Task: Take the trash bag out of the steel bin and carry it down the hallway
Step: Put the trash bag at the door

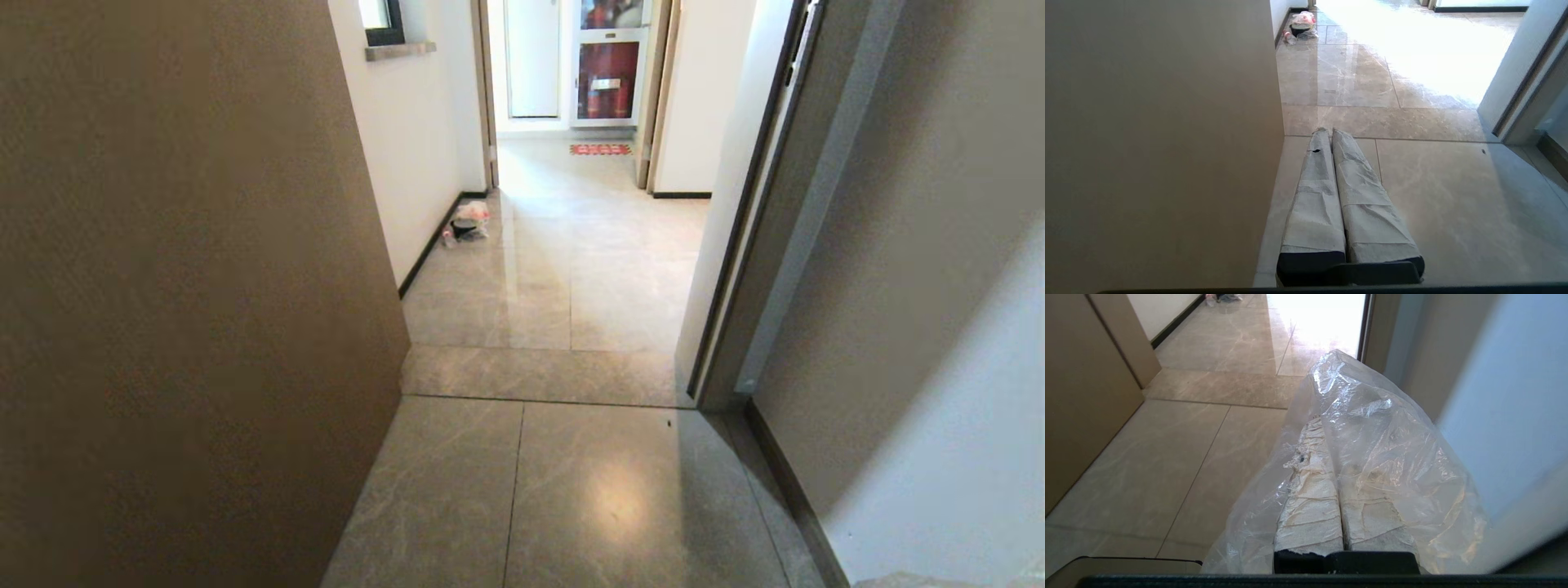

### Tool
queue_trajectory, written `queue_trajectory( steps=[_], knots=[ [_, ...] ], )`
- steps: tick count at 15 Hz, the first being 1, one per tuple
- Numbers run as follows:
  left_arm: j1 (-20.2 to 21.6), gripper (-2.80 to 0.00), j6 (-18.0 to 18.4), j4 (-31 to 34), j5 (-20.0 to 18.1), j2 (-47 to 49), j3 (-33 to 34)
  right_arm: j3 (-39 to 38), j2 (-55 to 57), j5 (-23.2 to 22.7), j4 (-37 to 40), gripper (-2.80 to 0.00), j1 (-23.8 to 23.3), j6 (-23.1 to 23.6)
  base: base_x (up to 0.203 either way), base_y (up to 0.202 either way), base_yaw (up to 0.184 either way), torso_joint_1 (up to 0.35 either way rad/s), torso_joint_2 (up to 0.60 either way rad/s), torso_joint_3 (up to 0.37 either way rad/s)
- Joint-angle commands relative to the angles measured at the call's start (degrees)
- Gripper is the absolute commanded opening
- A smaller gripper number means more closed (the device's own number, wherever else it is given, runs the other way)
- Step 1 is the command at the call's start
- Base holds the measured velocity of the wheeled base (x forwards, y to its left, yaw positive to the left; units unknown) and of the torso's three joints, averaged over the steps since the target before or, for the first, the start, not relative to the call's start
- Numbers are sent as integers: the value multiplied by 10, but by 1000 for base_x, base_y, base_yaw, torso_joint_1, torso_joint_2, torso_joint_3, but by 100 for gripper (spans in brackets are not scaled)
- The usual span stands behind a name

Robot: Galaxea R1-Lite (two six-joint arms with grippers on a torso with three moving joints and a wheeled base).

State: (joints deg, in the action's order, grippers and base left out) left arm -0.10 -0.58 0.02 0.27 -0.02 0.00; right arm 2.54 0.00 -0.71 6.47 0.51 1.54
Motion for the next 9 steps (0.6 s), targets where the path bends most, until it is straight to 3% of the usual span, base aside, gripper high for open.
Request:
queue_trajectory(
  steps=[1, 9],
  knots=[
    [0, -280, 0, 0, 0, 0, 1, 0, 1, 0, 0, -280, 0, 0, 191, 0, 2, 11, -1, 11],
    [0, -280, -1, 0, 0, 0, 1, 0, 1, 0, 0, -280, 0, 0, 193, 0, 1, 2, 1, 5]
  ],
)
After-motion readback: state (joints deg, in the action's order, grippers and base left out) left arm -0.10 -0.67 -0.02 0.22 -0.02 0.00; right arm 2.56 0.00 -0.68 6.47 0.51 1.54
